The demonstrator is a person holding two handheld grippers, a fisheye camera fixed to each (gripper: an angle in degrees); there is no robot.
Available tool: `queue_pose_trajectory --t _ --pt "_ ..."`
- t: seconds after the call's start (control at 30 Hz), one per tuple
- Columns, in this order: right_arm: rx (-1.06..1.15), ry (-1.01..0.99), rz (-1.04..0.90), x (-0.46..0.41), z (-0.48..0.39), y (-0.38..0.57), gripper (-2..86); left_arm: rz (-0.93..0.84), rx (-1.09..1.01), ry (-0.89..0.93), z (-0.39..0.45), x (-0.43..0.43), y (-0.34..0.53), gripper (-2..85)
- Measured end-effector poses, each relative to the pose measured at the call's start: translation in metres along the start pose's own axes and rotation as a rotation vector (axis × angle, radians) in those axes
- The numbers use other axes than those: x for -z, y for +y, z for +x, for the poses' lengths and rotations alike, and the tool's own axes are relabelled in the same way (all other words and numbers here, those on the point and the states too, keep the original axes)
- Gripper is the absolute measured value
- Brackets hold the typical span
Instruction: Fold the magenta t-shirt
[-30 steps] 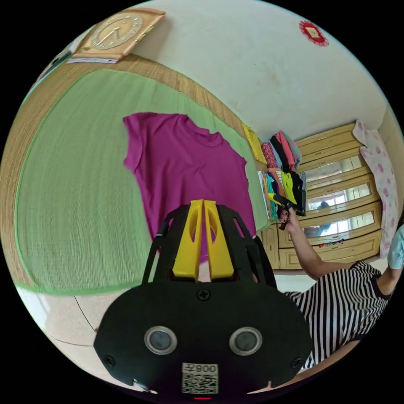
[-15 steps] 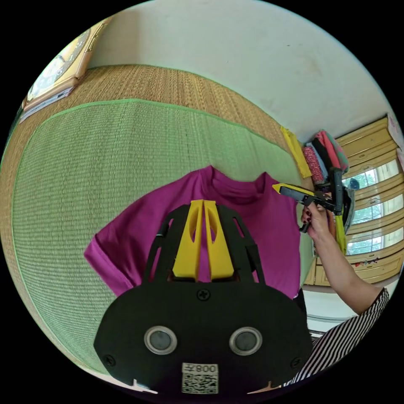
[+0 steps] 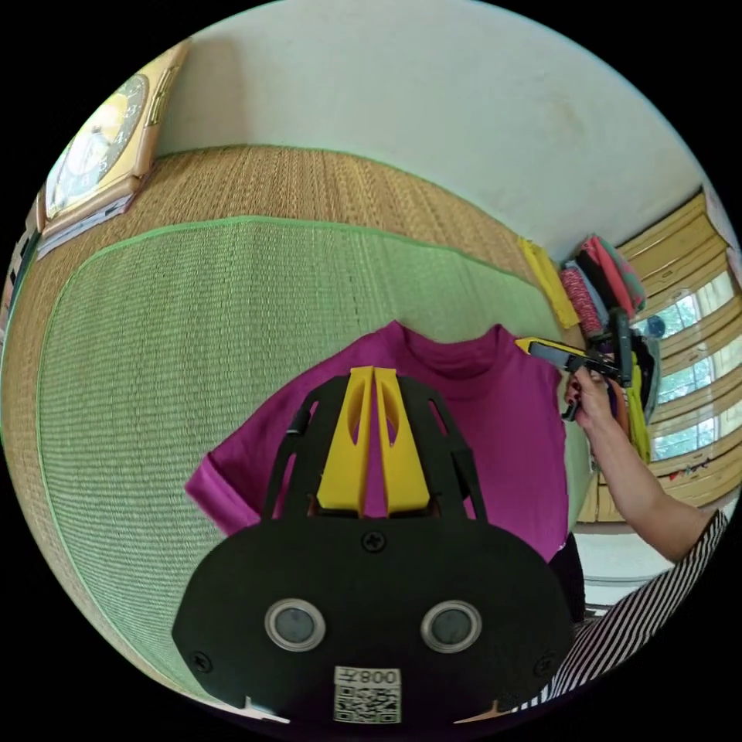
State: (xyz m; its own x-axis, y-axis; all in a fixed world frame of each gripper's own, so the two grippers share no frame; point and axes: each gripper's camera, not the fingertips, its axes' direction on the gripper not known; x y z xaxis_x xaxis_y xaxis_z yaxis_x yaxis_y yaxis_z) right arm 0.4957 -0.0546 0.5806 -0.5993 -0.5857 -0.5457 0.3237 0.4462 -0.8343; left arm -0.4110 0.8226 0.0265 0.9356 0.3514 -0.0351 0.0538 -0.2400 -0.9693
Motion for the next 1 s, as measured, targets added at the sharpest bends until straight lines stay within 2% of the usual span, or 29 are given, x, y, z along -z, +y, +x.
queue_pose_trajectory --t 0.1,0.2,0.27,0.33,0.47,0.57,0.67,0.8,1.0 --pt "0.026 0.002 0.055 0.023 0.001 0.013 0.1 0.023 -0.001 0.015 -0.01 0.018 0.014 0.3" --pt "0.052 0.018 0.088 0.039 0.007 0.028 0.0 -0.03 0.029 -0.075 -0.026 0.021 0.025 0.2" --pt "0.026 0.037 0.028 0.031 0.013 0.027 0.0 -0.091 0.073 -0.143 -0.039 0.012 0.024 0.1" --pt "-0.009 0.129 -0.056 0.011 0.02 0.021 0.1 -0.069 0.105 -0.137 -0.052 0.009 0.015 0.1" --pt "-0.064 0.106 -0.04 0.01 0.028 0.006 0.3 -0.05 0.194 -0.171 -0.063 0.01 -0.006 0.3" --pt "-0.043 0.129 -0.023 0.018 0.018 -0.004 0.8 0.002 0.125 -0.189 -0.047 0.018 -0.017 1.0" --pt "0.034 0.06 0.044 0.03 -0.001 -0.015 2.4 0.065 0.016 -0.087 -0.024 0.021 -0.028 3.2" --pt "0.15 -0.016 0.04 0.017 -0.03 -0.055 6.0 0.009 -0.081 -0.002 -0.001 -0.009 -0.068 7.3" --pt "0.235 0.078 -0.103 -0.029 -0.057 -0.095 5.4 -0.112 -0.106 -0.088 0.012 -0.057 -0.113 4.7"
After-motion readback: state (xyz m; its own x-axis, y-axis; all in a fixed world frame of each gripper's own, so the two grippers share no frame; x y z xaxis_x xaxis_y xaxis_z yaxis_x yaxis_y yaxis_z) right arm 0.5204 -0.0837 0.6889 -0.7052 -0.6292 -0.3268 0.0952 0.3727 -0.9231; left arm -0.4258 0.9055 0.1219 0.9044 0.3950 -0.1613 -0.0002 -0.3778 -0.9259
